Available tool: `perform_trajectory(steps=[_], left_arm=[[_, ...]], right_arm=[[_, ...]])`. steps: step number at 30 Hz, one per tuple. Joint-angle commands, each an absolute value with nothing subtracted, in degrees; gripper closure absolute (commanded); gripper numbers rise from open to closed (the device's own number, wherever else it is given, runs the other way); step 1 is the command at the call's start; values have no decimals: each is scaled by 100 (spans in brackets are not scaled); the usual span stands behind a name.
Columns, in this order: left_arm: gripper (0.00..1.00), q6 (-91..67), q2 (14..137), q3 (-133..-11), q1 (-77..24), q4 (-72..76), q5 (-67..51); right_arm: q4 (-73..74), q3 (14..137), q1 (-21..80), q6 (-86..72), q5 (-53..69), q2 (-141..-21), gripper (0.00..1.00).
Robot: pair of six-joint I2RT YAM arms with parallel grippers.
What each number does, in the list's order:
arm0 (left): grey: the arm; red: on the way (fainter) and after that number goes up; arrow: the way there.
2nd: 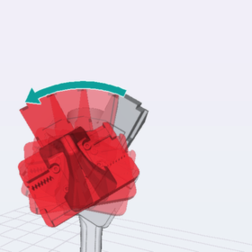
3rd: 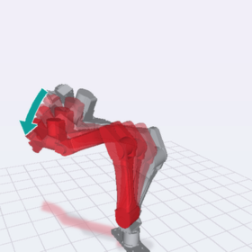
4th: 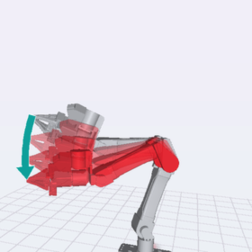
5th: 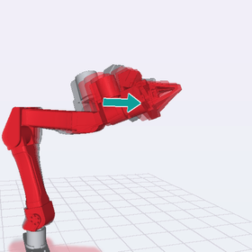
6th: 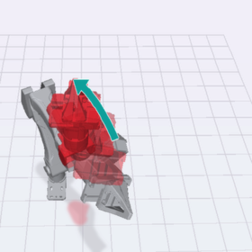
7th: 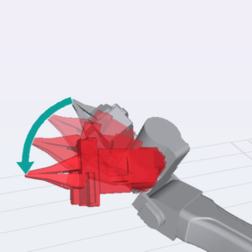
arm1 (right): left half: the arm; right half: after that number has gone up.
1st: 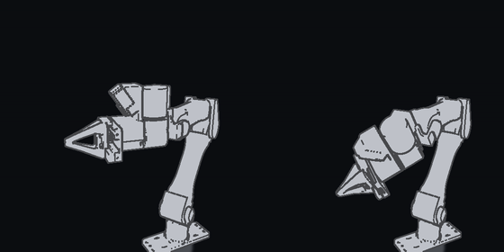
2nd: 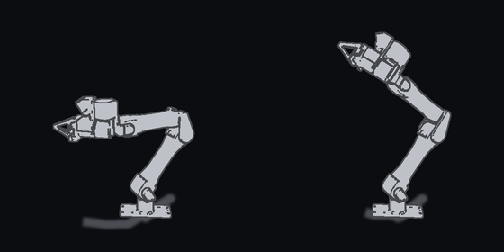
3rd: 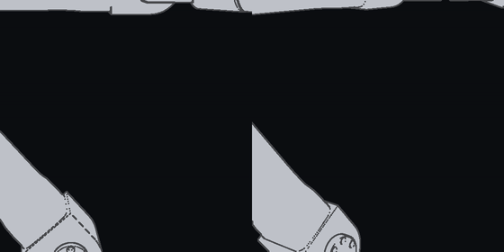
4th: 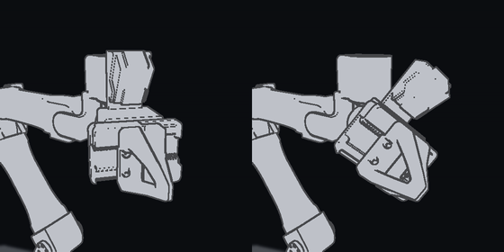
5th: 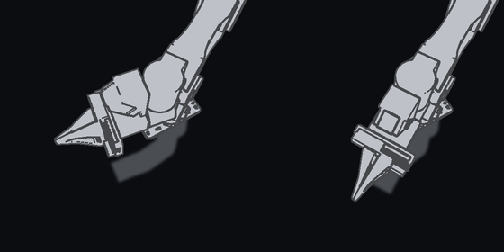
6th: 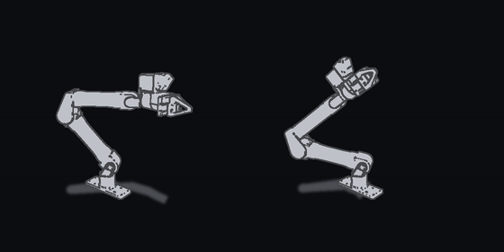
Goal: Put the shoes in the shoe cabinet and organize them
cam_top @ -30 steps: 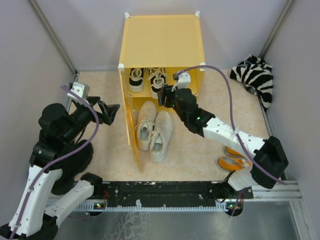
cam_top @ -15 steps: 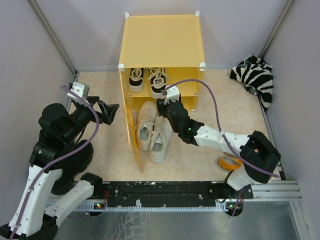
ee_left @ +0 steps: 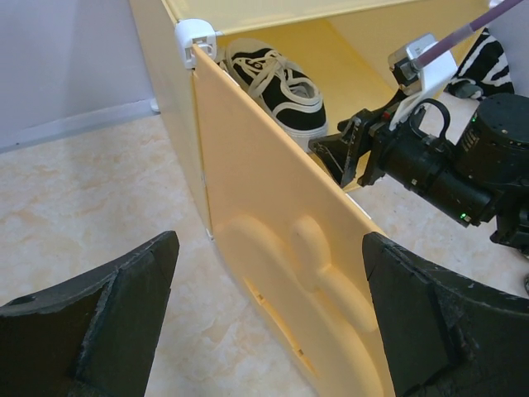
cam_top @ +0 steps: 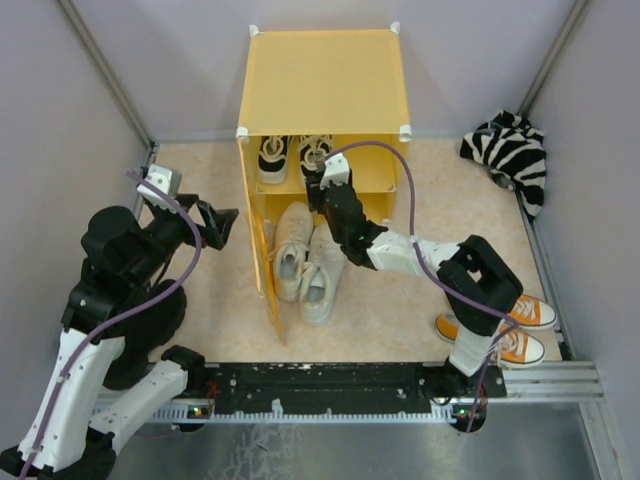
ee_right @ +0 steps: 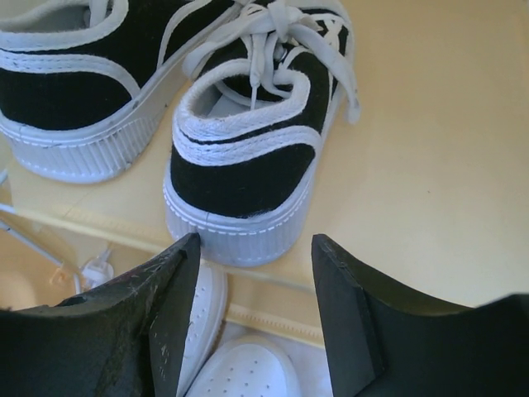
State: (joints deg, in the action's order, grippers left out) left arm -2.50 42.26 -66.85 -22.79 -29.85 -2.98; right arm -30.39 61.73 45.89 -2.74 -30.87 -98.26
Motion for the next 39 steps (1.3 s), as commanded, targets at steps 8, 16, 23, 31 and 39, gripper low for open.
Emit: perform_trajectory(steps=[8, 16, 23, 31, 39], left_arm=[[2, -158, 4243, -6642, -2311, -2983, -247], [2, -124, 4220, -6614, -2317, -2993, -198], [2, -110, 4253, -6556, -2338, -2954, -193], [2, -96, 4320, -6567, -2346, -2933, -177], [2, -90, 4290, -6601, -2341, -2996, -133]], right_arm=[[-3787, 7383, 4492, -286, -2819, -10636, 44], [-3772, 8040, 4318, -265, -2812, -11265, 44], [-3952, 8084, 4030, -308, -2612, -11480, 44], [-3805, 8540, 3973, -451, -1966, -11780, 45], [-3591, 8874, 4034, -640, -1437, -11959, 47]])
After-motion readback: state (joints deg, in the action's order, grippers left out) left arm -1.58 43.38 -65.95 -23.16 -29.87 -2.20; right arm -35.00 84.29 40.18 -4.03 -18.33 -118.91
